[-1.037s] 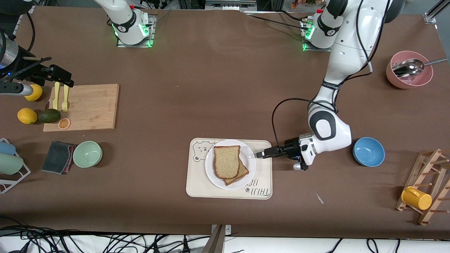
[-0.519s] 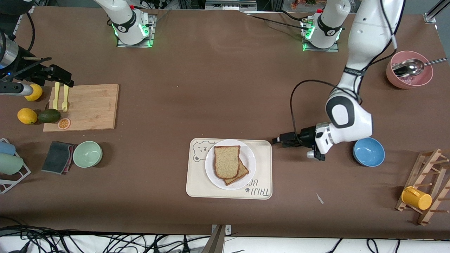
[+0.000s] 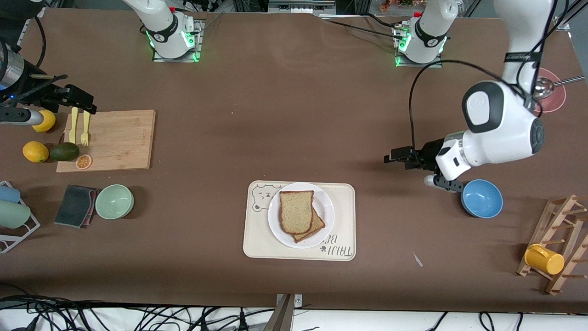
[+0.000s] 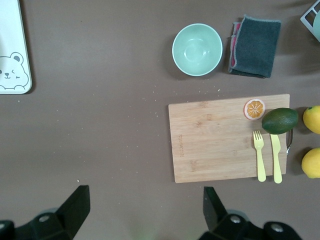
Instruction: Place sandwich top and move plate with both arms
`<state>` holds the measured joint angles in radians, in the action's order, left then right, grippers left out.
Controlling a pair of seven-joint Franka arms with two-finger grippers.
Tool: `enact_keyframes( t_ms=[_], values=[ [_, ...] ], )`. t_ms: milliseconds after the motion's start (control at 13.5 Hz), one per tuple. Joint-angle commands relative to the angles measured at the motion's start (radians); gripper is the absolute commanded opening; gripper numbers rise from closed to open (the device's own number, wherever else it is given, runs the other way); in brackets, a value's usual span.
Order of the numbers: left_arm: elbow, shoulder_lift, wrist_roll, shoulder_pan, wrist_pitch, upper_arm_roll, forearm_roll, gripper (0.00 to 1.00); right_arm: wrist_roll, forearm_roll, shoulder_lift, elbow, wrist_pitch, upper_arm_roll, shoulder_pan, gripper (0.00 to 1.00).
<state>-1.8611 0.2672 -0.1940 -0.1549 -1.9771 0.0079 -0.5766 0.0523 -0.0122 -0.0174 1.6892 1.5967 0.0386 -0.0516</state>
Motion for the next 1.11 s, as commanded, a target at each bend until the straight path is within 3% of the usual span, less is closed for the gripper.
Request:
enact_keyframes(
  t_ms=[0, 370, 593, 815, 1037],
  values=[
    [0.002, -0.083, 0.112, 0.018, 0.123, -0.016, 0.191, 1.0, -0.002, -0.008, -0.007, 0.0, -0.004, 0.001, -0.002, 1.0],
    [0.216, -0.088, 0.153, 0.046, 0.392, -0.006, 0.452, 1.0, -0.002, -0.008, -0.007, 0.0, -0.004, 0.001, -0.002, 1.0],
    [0.293, -0.1, 0.15, 0.067, 0.51, 0.003, 0.507, 1.0, -0.002, -0.003, -0.007, 0.0, -0.003, 0.001, -0.002, 1.0],
    [0.348, -0.105, 0.151, 0.067, 0.535, 0.023, 0.515, 1.0, -0.002, -0.006, -0.007, 0.0, -0.003, 0.001, -0.002, 1.0],
    [0.396, -0.111, 0.139, 0.066, 0.532, 0.014, 0.598, 1.0, -0.002, -0.006, -0.007, 0.0, -0.003, 0.001, -0.002, 1.0]
  ],
)
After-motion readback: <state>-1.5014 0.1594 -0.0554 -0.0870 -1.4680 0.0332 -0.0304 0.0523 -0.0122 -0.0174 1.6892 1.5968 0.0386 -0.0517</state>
